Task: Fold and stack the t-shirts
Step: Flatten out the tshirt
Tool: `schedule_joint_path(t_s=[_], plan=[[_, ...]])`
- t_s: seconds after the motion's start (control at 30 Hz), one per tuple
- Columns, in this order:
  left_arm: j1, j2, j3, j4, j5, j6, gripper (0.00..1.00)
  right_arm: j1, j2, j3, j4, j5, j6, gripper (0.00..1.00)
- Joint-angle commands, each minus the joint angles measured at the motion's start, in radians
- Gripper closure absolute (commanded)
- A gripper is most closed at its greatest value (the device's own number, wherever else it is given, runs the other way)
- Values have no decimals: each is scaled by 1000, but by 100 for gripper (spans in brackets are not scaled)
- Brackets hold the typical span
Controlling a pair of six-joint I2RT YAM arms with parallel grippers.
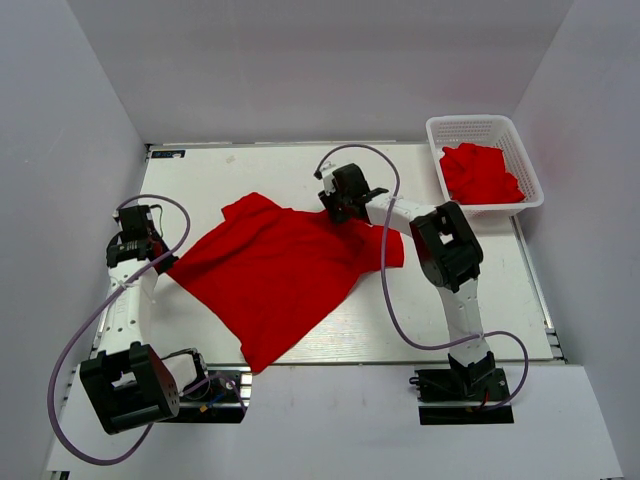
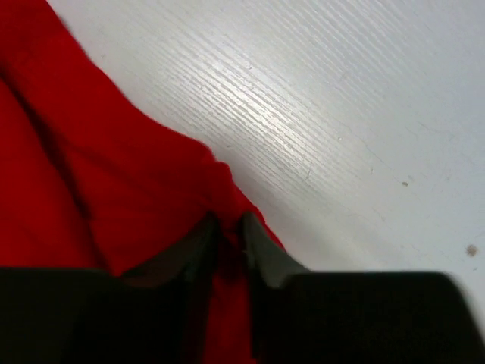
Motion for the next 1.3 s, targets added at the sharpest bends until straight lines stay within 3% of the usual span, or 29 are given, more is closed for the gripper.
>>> schedule_joint_path(t_s=[0.0, 0.07, 0.1, 0.2, 0.37, 0.53, 0.57, 0.73, 0.87, 0.9, 1.0, 1.03, 1.13, 1.27], plan=[[6, -13, -1, 37, 35, 6, 100, 3, 31, -7, -25, 35, 14, 79], [6, -4, -1, 37, 44, 6, 100, -14, 32, 4, -37, 92, 46, 99], [6, 12, -1, 55, 58, 6, 100, -20, 26, 10, -62, 100, 72, 100], [6, 65, 19, 98, 87, 6, 100, -69, -29, -2, -87, 150, 143, 100], [6, 174, 50, 156, 155, 6, 100, -198, -214, -200, -79, 196, 272, 100], [6, 292, 131, 193, 165, 6, 100, -226, -469, -462, -84, 247, 388, 100], [6, 314, 163, 202, 165, 15, 100, -220, -500, -575, -79, 246, 416, 100], [6, 473, 283, 193, 136, 37, 100, -203, -719, -735, -86, 172, 430, 100], [6, 559, 383, 184, 202, 89, 100, -192, -781, -730, -93, 164, 395, 61], [-3, 569, 383, 170, 214, 89, 100, -197, -781, -713, -78, 140, 376, 45], [-13, 569, 365, 179, 214, 111, 100, -195, -715, -520, -103, 105, 316, 28], [-13, 569, 339, 180, 214, 120, 100, -189, -639, -384, -128, 85, 287, 26], [-13, 556, 319, 195, 214, 120, 100, -171, -534, -215, -117, 36, 244, 23], [-13, 547, 308, 195, 223, 132, 100, -146, -381, -72, -148, -32, 207, 26]])
